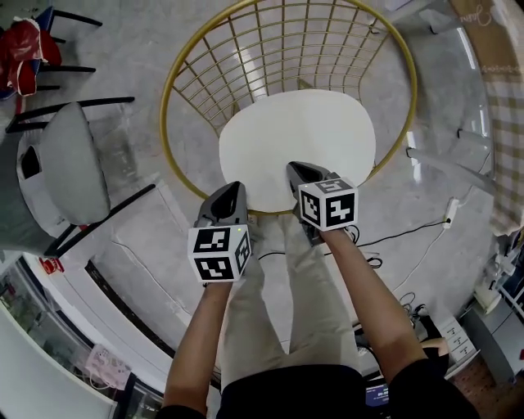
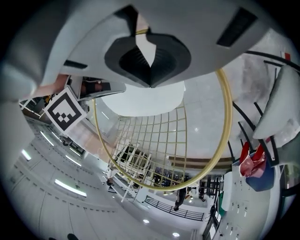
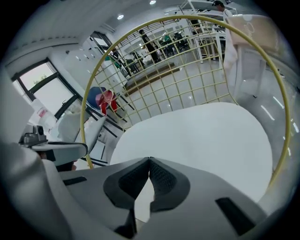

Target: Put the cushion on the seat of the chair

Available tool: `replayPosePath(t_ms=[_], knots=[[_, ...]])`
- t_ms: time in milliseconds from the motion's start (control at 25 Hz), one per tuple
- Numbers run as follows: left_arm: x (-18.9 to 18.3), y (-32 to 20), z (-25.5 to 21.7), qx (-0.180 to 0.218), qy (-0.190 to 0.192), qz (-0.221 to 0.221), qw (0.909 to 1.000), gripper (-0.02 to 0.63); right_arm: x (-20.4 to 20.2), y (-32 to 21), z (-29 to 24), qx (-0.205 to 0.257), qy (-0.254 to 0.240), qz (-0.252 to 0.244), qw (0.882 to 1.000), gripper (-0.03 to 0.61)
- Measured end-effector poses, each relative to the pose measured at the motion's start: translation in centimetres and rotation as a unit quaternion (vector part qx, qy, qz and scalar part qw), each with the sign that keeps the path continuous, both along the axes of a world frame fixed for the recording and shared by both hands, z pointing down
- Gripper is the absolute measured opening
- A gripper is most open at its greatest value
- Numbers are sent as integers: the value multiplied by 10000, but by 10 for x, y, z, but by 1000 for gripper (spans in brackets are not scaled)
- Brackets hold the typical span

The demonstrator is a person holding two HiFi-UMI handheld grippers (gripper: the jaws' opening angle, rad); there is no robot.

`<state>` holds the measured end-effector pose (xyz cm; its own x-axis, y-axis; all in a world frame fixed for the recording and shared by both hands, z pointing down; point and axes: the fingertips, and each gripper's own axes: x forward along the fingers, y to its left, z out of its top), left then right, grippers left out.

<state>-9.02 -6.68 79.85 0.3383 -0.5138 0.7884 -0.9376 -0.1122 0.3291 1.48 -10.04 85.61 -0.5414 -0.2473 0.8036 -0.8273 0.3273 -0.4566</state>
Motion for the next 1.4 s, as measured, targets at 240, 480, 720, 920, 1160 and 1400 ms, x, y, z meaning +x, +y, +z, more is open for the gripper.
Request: replayPosePath(t_ms=[240, 480, 720, 920, 1160, 1400], knots=[[-1, -9, -29, 169, -17, 76, 9998, 5, 5, -2, -35, 86, -34, 20, 10000, 20], [-4, -18, -64, 356, -32, 167, 9992, 5, 7, -6, -73, 147, -52, 114, 9998, 20], [4, -33, -102, 566, 34, 300, 9979, 5, 6, -24, -122, 397, -102, 87, 9991, 20], [12, -38, -138, 733, 136, 397, 9964, 5, 1, -32, -168, 634, -178, 79, 9978, 20], [13, -45, -184, 1019, 204, 396, 9938, 5, -7, -36, -221, 963, -309, 33, 9949, 20], [9, -47, -225, 1316, 212, 380, 9904, 5, -12, -35, -265, 1197, -496, 191, 9914, 20]])
